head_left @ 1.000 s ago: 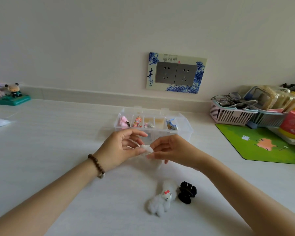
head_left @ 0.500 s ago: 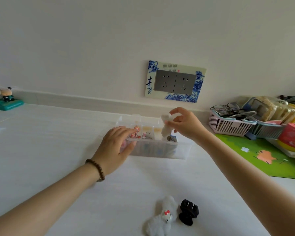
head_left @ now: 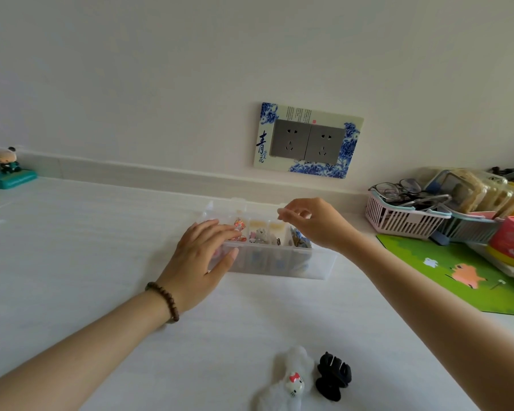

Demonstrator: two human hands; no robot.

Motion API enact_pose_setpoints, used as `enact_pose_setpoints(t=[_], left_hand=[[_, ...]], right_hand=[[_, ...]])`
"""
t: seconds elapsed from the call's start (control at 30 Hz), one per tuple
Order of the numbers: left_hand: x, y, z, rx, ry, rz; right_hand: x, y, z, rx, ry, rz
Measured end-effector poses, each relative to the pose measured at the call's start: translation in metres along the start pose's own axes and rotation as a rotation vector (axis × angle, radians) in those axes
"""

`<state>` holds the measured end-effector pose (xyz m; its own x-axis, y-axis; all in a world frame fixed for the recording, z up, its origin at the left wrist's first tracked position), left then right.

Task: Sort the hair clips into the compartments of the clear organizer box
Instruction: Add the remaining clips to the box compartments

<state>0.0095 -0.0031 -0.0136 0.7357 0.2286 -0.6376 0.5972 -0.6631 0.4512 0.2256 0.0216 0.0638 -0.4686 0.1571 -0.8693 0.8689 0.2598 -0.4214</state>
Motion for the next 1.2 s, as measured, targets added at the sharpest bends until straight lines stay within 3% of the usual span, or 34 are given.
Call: enact_pose_setpoints(t=[0.13, 0.27, 0.33, 0.43, 0.53, 0.93, 1.2], left_hand=[[-0.003, 0.006, 0.001, 0.054, -0.019, -0.001], [-0.011, 0.034, 0.005, 0.189, -0.103, 0.097], [-0.012, 0.048, 0.01, 0.142, -0.24, 0.174], [-0.011, 0.056, 0.015, -0.057, -0.501, 0.271], [-0.01, 0.061, 0.021, -0.17, -0.668, 0.299], [-0.004, 0.077, 0.033, -0.277, -0.848, 0.378], [0.008, 0.075, 0.034, -0.279, -0.712, 0.247]], right_hand=[[-0.003, -0.009, 0.012, -0.077, -0.01, 0.03], [-0.012, -0.017, 0.049, -0.223, 0.025, -0.096], [-0.014, -0.017, 0.075, -0.287, -0.107, -0.168], [-0.007, -0.012, 0.108, -0.295, -0.464, -0.158], [0.004, -0.007, 0.123, -0.275, -0.596, -0.105], [0.028, -0.01, 0.121, -0.162, -0.495, -0.107], [0.028, 0.003, 0.115, -0.085, -0.427, -0.219]])
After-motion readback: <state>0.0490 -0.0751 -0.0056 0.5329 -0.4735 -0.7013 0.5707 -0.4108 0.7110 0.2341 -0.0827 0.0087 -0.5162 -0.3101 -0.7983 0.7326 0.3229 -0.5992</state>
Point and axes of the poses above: each hand's wrist, its own z-axis away from the middle knuckle, its own x-axis out of the palm, y = z × x, the point moved 2 cm from there along -z, towards the middle knuckle, and after that the axes turned 7 degrees about z, right-handed, at the moved point
